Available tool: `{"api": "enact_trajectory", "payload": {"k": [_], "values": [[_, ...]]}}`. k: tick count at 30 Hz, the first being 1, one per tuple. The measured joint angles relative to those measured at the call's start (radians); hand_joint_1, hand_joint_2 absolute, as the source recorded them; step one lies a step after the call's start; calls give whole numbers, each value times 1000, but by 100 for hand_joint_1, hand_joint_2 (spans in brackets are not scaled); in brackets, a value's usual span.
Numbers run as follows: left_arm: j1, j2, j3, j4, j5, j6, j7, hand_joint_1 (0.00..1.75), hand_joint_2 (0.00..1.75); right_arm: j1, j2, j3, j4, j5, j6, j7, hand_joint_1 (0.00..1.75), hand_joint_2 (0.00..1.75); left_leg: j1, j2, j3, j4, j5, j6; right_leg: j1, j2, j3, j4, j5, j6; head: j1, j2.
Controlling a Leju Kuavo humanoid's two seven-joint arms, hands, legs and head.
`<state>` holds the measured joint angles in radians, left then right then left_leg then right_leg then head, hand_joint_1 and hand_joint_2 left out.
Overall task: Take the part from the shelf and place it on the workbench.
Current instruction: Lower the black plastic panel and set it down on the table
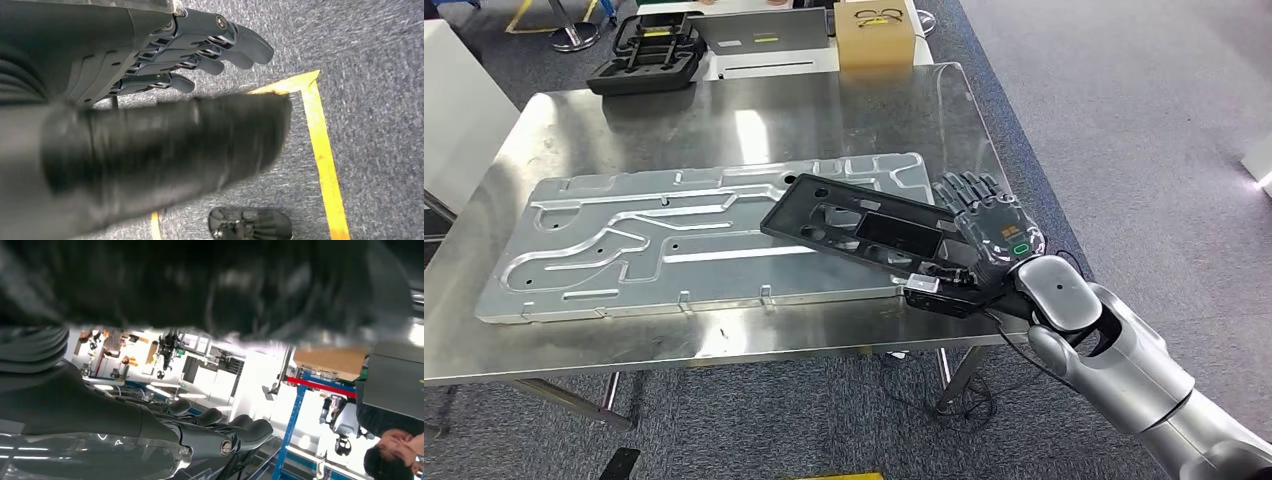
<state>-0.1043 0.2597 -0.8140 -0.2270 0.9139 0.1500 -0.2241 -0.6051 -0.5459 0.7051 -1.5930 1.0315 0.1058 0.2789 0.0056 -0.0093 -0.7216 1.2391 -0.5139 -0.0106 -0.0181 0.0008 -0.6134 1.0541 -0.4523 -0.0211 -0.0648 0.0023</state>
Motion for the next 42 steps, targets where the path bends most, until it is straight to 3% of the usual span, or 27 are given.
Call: {"api": "enact_trajectory", "payload": {"k": [2, 4, 9, 11, 13, 14, 15, 17, 19, 23, 25, 27, 29, 30, 33, 34, 35, 37, 39, 40, 42], "values": [[-2, -1, 2, 0, -3, 5, 4, 0, 0, -5, 0, 1, 0, 0, -1, 7, 0, 0, -1, 0, 74, -135, 46, 6, 0, 0, 0, -1, 1, 4, 0, 0], [-3, -2, 5, 0, -5, 10, 5, 0, 0, -12, 0, 1, -1, 0, -1, 14, 0, 0, -6, -1, 110, -206, 61, 15, 1, 2, -1, -4, 5, 13, 1, 0], [-3, -3, 6, 0, -7, 13, 6, 0, 0, -15, 1, 1, -2, 0, -2, 17, 0, 0, -8, -1, 112, -215, 67, 25, 1, 3, -2, -10, 8, 25, 1, 0], [-1, -4, 6, 0, -7, 15, 6, 0, 0, -15, 0, 1, -2, 0, -2, 17, 0, 0, -8, 2, 112, -229, 79, 44, 2, 3, -49, 100, -60, 32, 6, 0], [-1, -5, 7, 0, -7, 16, 6, 0, 0, -14, 0, 1, -3, 0, -2, 18, 0, 0, -11, 4, 110, -236, 88, 58, 3, 3, -113, 251, -135, 34, 10, 0], [0, -6, 7, 0, -7, 16, 7, 0, 0, -13, 0, 1, -3, 0, -2, 18, 0, 0, -13, 3, 108, -236, 89, 58, 3, 3, -115, 264, -130, 33, 10, 0], [0, -7, 7, 0, -7, 16, 7, 0, 0, -13, 0, 1, -3, 0, -2, 18, 0, 0, -14, 3, 107, -234, 89, 59, 4, 2, -97, 235, -106, 31, 10, 0], [0, -9, 7, 0, -7, 16, 7, 0, 0, -15, 0, 1, -3, 0, -2, 18, 0, 0, -15, 2, 105, -227, 88, 57, 8, 2, -21, 97, -45, 22, 10, 0], [-1, -10, 7, 0, -7, 16, 7, 0, 0, -19, 1, 1, -4, 0, -2, 18, 0, 0, -18, 2, 98, -218, 88, 52, 13, 3, 27, 1, -18, 17, 9, 0], [0, -11, 8, 0, -8, 24, 9, 0, 0, -21, 1, 1, -7, 5, -13, 28, 0, 0, -18, 1, 84, -210, 92, 33, 13, 1, 24, -16, -2, 5, 9, 0], [0, -12, 8, 0, -11, 36, 11, 0, 0, -23, 1, 0, -15, 13, -31, 39, 0, 0, -12, 2, 59, -153, 41, 19, 8, -2, 18, -21, 9, -4, 7, 0], [0, -14, 8, 0, -13, 49, 11, 0, 0, -26, 1, -1, -29, 23, -49, 49, 0, 0, -4, 3, 13, -26, -38, 5, 8, -4, 7, -22, 19, -8, 5, 0], [1, -18, 8, 0, -14, 59, 11, 0, 0, -28, 2, -2, -43, 35, -64, 56, 0, 0, 1, 3, -7, 56, -73, -1, 9, -4, -7, -22, 29, -7, 5, 0], [1, -20, 8, 0, -14, 62, 11, 0, 0, -30, 3, -4, -51, 41, -70, 59, 0, 0, 2, 3, 9, 45, -66, -1, 9, -4, -13, -22, 35, -5, 5, 0], [-2, -23, 8, 0, -14, 68, 7, 0, 0, -40, 6, -15, -80, 55, -85, 69, 0, 0, 0, 3, 141, -150, -5, 9, 10, -3, -29, -21, 51, 4, 5, 0], [-4, -24, 8, 0, -15, 69, 4, 0, 0, -44, 6, -21, -89, 59, -88, 73, 0, 0, -4, 3, 171, -201, 8, 15, 10, -3, -32, -22, 57, 9, 6, 0], [-5, -25, 8, 0, -15, 70, 1, 0, 0, -47, 6, -27, -97, 62, -90, 76, 0, 0, -8, 2, 182, -225, 13, 21, 9, -3, -34, -23, 62, 15, 7, 0], [-3, -26, 8, 0, -16, 71, -2, 0, 0, -50, 6, -35, -111, 66, -90, 82, 0, 0, -14, 2, 176, -232, 29, 35, 6, -3, -38, -27, 74, 30, 9, 0], [-1, -27, 8, 0, -15, 72, -4, 0, 0, -49, 3, -42, -122, 68, -90, 90, 0, 0, -14, 5, 164, -241, 52, 50, 2, -1, -52, -12, 52, 40, 10, 0], [-1, -28, 8, 0, -15, 72, -4, 0, 0, -48, -1, -47, -128, 68, -89, 94, 0, 0, -12, 6, 154, -246, 65, 57, 2, 0, -67, 21, 16, 42, 11, 0], [-1, -29, 8, 0, -15, 73, -4, 0, 0, -48, -10, -60, -141, 68, -87, 103, 0, 0, -14, 8, 131, -247, 84, 67, 2, 0, -101, 138, -84, 45, 15, 0]]}}
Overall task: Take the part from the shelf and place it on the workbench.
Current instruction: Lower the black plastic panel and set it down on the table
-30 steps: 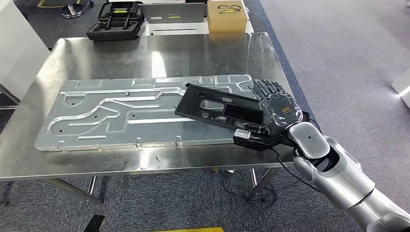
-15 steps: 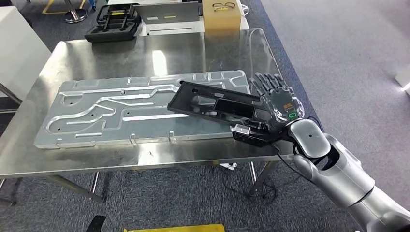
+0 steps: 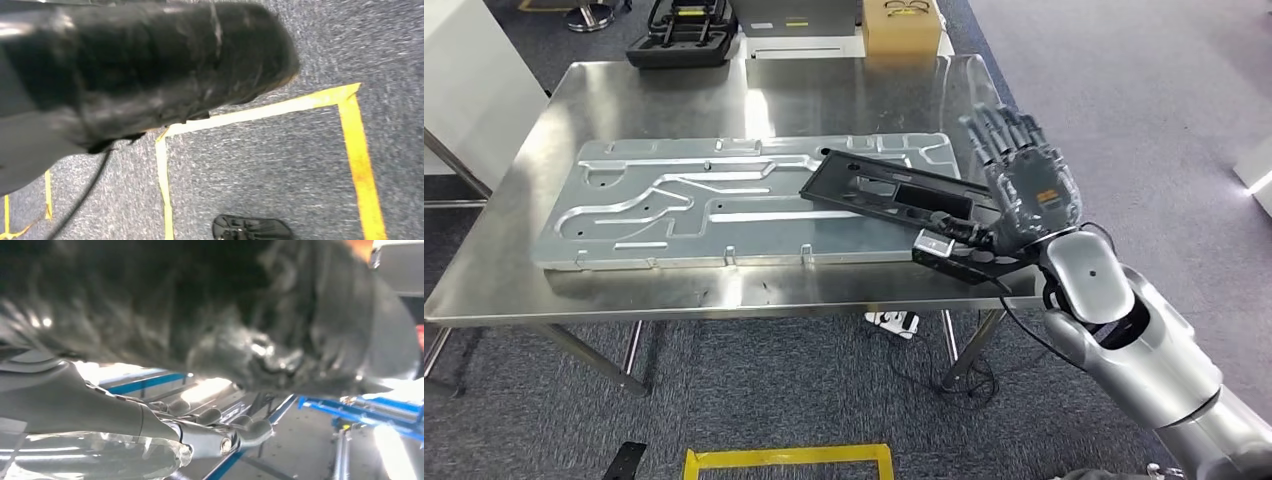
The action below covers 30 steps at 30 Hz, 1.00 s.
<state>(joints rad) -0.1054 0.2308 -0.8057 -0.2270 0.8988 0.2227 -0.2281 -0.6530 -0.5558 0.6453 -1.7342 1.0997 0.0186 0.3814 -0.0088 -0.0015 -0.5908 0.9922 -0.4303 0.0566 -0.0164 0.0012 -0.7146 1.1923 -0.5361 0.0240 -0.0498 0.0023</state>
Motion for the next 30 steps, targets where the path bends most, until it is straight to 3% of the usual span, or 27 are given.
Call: {"api": "enact_trajectory", "payload": {"k": [1, 2, 3, 5, 7, 9, 11, 12, 14, 16, 17, 18, 19, 21, 23, 24, 26, 27, 28, 30], "values": [[0, -1, 0, 0, 0, 0, 0, 0, 0, 0, -4, -6, -6, 0, 2, 3, 0, 0, -1, 0, -13, 2, 8, 2, 1, 0, -12, 63, -36, 1, 0, 0], [1, -3, 0, 0, 0, 0, 0, 0, 0, 0, -9, -10, -13, 0, 6, 5, 0, 0, -2, 0, -26, 4, 17, 2, 1, 0, -12, 105, -52, 3, 0, 0], [1, -5, 0, 0, 0, 0, 0, 0, 0, 0, -13, -14, -19, 0, 10, 6, 0, 0, -3, 0, -40, 6, 25, 2, 2, 0, 4, 114, -46, 3, 0, 0], [1, -9, 0, 0, 0, 0, 0, 0, 0, -1, -22, -21, -32, 0, 18, 9, 0, 0, -3, 0, -65, 13, 41, 0, 4, 0, 87, 28, -3, -1, 0, 0], [1, -13, 0, 0, 0, 0, -1, 0, 0, -5, -30, -31, -48, 0, 25, 13, 0, 0, -4, -1, -84, 23, 54, -7, 10, -1, 184, -107, 11, -8, -1, 0], [2, -15, 0, 0, 0, 1, -3, 0, 0, -10, -37, -41, -62, 2, 34, 18, 0, 0, -5, -1, -92, 27, 69, -16, 16, -1, 221, -171, 5, -15, 1, 0], [3, -15, 0, 0, 1, 1, -5, 0, 0, -13, -42, -47, -71, 6, 38, 22, 0, 0, -3, -2, -96, 25, 81, -27, 14, -2, 209, -177, 22, -26, 6, 0], [4, -16, 0, 0, 1, 1, -5, 0, 0, -14, -45, -48, -75, 9, 39, 24, 0, 0, -2, -3, -104, 33, 68, -33, 12, -2, 201, -179, 32, -33, 6, 0], [5, -17, 0, 0, 1, 2, -5, 0, 0, -14, -49, -53, -85, 14, 37, 32, 0, 0, 4, -3, -132, 105, -15, -46, 8, -5, 178, -183, 58, -46, 3, 0], [5, -19, 0, 0, 0, 2, -4, 0, 0, -13, -55, -66, -97, 15, 33, 42, 0, 0, 11, -3, -163, 234, -111, -56, 9, -5, 147, -181, 82, -50, -1, 0], [5, -21, 0, 0, -1, 2, -4, 0, 0, -12, -58, -74, -102, 12, 29, 48, 0, 0, 14, -3, -168, 286, -128, -60, 9, -4, 131, -180, 93, -49, -2, 0], [5, -23, 0, 0, -3, 2, -3, 0, 0, -9, -60, -82, -106, 7, 23, 54, 0, 0, 17, -3, -158, 313, -121, -63, 9, -4, 115, -179, 105, -48, -2, 0], [5, -25, 0, 0, -5, 2, -2, 0, 0, -5, -63, -91, -111, -1, 15, 61, 0, 0, 19, -3, -132, 305, -98, -64, 9, -4, 99, -177, 116, -46, -2, 0], [3, -29, 0, 0, -9, 2, 0, 0, 0, 3, -67, -112, -122, -18, -3, 73, 0, 0, 22, -3, -31, 194, -66, -61, 9, -4, 71, -173, 137, -39, -3, 0], [0, -31, 0, 0, -10, 3, 1, 0, 0, 6, -72, -137, -133, -34, -21, 87, 0, 0, 17, -5, 63, 58, -83, -52, 8, -5, 56, -171, 155, -29, -2, 0], [-2, -31, 0, 0, -10, 4, 2, 0, 0, 9, -74, -149, -137, -43, -31, 96, 0, 0, 12, -6, 83, 21, -93, -47, 6, -6, 53, -173, 163, -23, -2, 0], [-1, -33, 0, 0, -10, 8, 4, 0, 0, 21, -75, -166, -141, -64, -55, 118, 0, 0, 5, -6, 80, 4, -79, -31, 1, -6, 49, -178, 179, -10, -3, 0], [-1, -33, 0, 0, -10, 10, 5, 0, 0, 30, -75, -174, -142, -73, -69, 127, 0, 0, 5, -4, 73, -1, -67, -22, -2, -5, 44, -172, 171, -6, -4, 0], [0, -33, 0, 0, -10, 11, 6, 0, 0, 39, -75, -182, -143, -81, -83, 133, 0, 0, 5, -2, 65, -4, -54, -12, -3, -3, 33, -153, 144, -3, -3, 0], [0, -33, 0, 0, -10, 12, 6, 0, 0, 52, -76, -198, -144, -93, -109, 141, 0, 0, 5, 2, 38, -5, -29, 2, -3, -2, 3, -56, 43, -3, 1, 0]]}}
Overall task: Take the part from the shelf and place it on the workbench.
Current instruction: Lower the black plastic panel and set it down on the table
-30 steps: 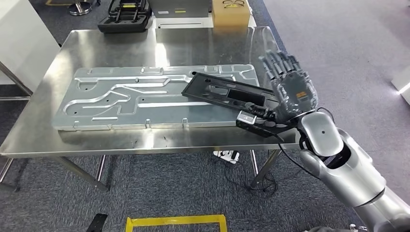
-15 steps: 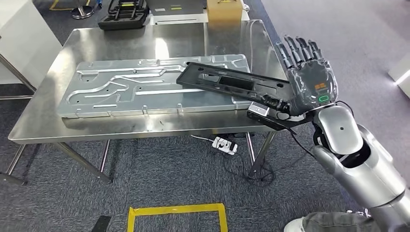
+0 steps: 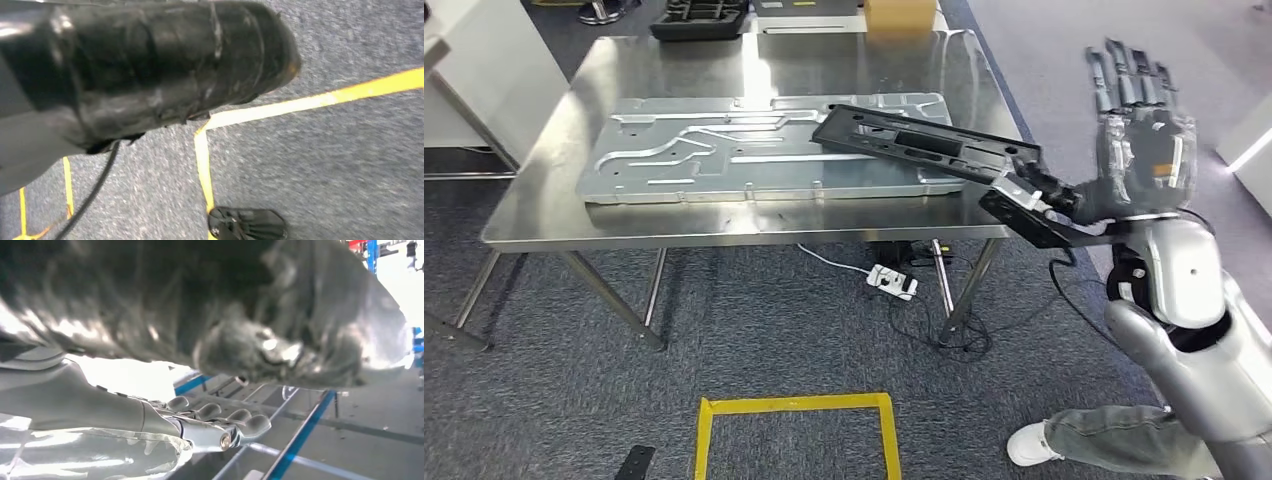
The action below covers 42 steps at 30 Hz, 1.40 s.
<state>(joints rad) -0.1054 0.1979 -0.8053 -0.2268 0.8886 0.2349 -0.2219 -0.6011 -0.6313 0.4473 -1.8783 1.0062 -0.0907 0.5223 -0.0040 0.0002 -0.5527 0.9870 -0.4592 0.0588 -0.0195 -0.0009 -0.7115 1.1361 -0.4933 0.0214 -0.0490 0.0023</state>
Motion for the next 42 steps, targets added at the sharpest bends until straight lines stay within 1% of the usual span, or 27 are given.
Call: {"api": "enact_trajectory", "payload": {"k": [1, 2, 3, 4, 6, 8, 10, 12, 13, 16, 17, 18, 19, 21, 23, 25, 27, 28, 29, 31, 32, 33, 34, 36, 38, 40, 42], "values": [[0, 0, 0, 0, 0, 0, 0, 0, 0, 4, 0, -8, 0, -5, -10, 3, 0, 0, -1, 1, -17, 1, 12, 3, 0, 0, -15, 68, -47, 0, 2, 0], [0, 0, 0, 0, 0, 0, 0, 0, 0, 8, 0, -16, 0, -10, -18, 5, 0, 0, -3, 1, -34, 3, 24, 4, 1, 0, -22, 129, -72, 1, 2, 0], [0, -1, 0, 0, 0, 0, 0, 0, 0, 12, 0, -22, 0, -14, -23, 6, 0, 0, -4, 1, -52, 6, 36, 3, 1, 0, -17, 166, -72, 2, 2, 0], [0, -3, 0, 0, 0, 0, 0, 0, 0, 16, 0, -27, -1, -16, -25, 7, 0, 0, -4, 1, -71, 10, 47, 2, 1, 0, 2, 171, -51, 2, 3, 0], [0, -5, 0, 0, 0, 0, 0, 0, 0, 21, 0, -33, -3, -18, -26, 7, 0, 0, -3, 1, -107, 24, 67, -2, 1, 0, 90, 78, -7, 0, 2, 0], [1, -7, 0, 0, 0, 0, 0, 0, 0, 23, 0, -44, -9, -19, -28, 7, 0, 0, -5, 0, -132, 38, 82, -11, 5, 1, 185, -59, -22, -2, 1, 0], [1, -7, 0, 0, -1, 0, 0, 0, 0, 25, 0, -58, -14, -23, -34, 11, 0, 0, -5, -2, -139, 41, 99, -22, 11, 2, 216, -117, -41, -7, 3, 0], [2, -7, 0, 0, -2, 0, 1, 0, 0, 29, 0, -68, -15, -36, -44, 22, 0, 0, -3, -4, -146, 39, 109, -33, 9, 1, 199, -117, -22, -18, 6, 0], [2, -7, 0, 0, -2, 0, 2, 0, 0, 32, 0, -72, -15, -45, -50, 29, 0, 0, -2, -5, -156, 52, 90, -39, 8, -1, 188, -118, -9, -26, 4, 0], [3, -10, 0, 0, -5, 2, 4, 0, 0, 45, 0, -91, -16, -78, -73, 43, 0, 0, 6, -5, -204, 202, -60, -54, 7, -3, 143, -121, 33, -41, -1, 0], [3, -10, 0, 0, -7, 2, 5, 0, 0, 49, 0, -100, -16, -88, -80, 45, 0, 0, 8, -4, -213, 265, -93, -57, 9, -3, 125, -121, 46, -42, -1, 0], [3, -10, 0, 0, -8, 3, 5, 0, 0, 54, 0, -108, -16, -95, -86, 45, 0, 0, 9, -4, -212, 311, -100, -59, 10, -3, 108, -120, 59, -42, -1, 0], [2, -11, 0, 0, -9, 3, 5, 0, 0, 58, 0, -114, -16, -100, -89, 46, 0, 0, 9, -4, -197, 329, -85, -59, 11, -3, 90, -119, 72, -41, -1, 0], [1, -13, 0, 0, -9, 3, 5, 0, 0, 66, 0, -121, -16, -104, -91, 46, 0, 0, 9, -4, -117, 265, -39, -53, 14, -3, 59, -116, 96, -38, -1, 0], [-3, -13, 0, 0, -11, 3, 5, 0, 0, 70, 0, -128, -17, -104, -90, 46, 0, 0, 5, -5, 5, 111, -55, -40, 16, -3, 39, -115, 117, -32, 0, 0], [-7, -13, 0, 0, -13, 3, 5, 0, 0, 72, -1, -135, -17, -103, -90, 46, 0, 0, -5, -6, 65, 13, -82, -30, 13, -5, 33, -120, 137, -21, -1, 0], [-6, -13, 0, 0, -16, 4, 5, 0, 0, 78, -1, -137, -17, -102, -90, 47, 0, 0, -9, -4, 57, -6, -63, -19, 7, -5, 29, -127, 152, -9, -3, 0], [-5, -13, 0, 0, -17, 4, 5, 0, 0, 82, -1, -138, -17, -101, -89, 48, 0, 0, -8, -2, 51, -11, -50, -10, 6, -4, 22, -117, 136, -5, -4, 0], [-4, -14, 0, 0, -18, 4, 6, 0, 0, 86, -1, -139, -17, -101, -89, 50, 0, 0, -7, 0, 41, -16, -35, -2, 5, -2, 11, -91, 99, -3, -2, 0], [-4, -14, 0, 0, -19, 4, 6, 0, 0, 91, -1, -141, -17, -99, -89, 55, 0, 0, -6, 3, 14, -16, -10, 9, 3, -1, -18, 20, -11, 0, 1, 0], [-4, -14, 0, 0, -20, 4, 6, 0, 0, 94, -1, -142, -17, -98, -88, 57, 0, 0, -7, 3, -3, -15, 2, 10, 2, -1, -29, 88, -50, 2, 3, 0], [-4, -14, 0, 0, -20, 4, 7, 0, 0, 98, -1, -142, -17, -98, -87, 58, 0, 0, -7, 3, -19, -12, 13, 10, 2, -1, -31, 142, -64, 5, 2, 0], [-3, -14, 0, 0, -20, 4, 8, 0, 0, 102, -1, -142, -17, -97, -86, 59, 0, 0, -6, 3, -37, -8, 24, 8, 1, -1, -21, 171, -53, 7, 3, 0], [-3, -16, 0, 0, -20, 4, 10, 0, 0, 106, -1, -142, -17, -97, -85, 60, 0, 0, -4, 3, -73, 6, 42, 2, -1, -1, 46, 122, 2, 10, 3, 0], [-2, -16, 0, 0, -20, 4, 12, 0, 0, 107, -1, -144, -17, -96, -85, 62, 0, 87, -4, 3, -104, 26, 52, -7, 1, 1, 149, -18, -1, 9, 2, 0], [-2, -16, 0, 0, -21, 4, 12, 0, 0, 111, -2, -146, -17, -99, -85, 70, 0, 175, -5, 2, -120, 38, 65, -18, 7, 3, 205, -107, -31, 4, 2, 0], [-1, -16, 0, 0, -25, 2, 15, 0, 0, 118, -1, -148, -16, -112, -85, 86, 0, 175, -4, 0, -128, 40, 79, -28, 7, 2, 199, -117, -25, -9, 4, 0]]}}
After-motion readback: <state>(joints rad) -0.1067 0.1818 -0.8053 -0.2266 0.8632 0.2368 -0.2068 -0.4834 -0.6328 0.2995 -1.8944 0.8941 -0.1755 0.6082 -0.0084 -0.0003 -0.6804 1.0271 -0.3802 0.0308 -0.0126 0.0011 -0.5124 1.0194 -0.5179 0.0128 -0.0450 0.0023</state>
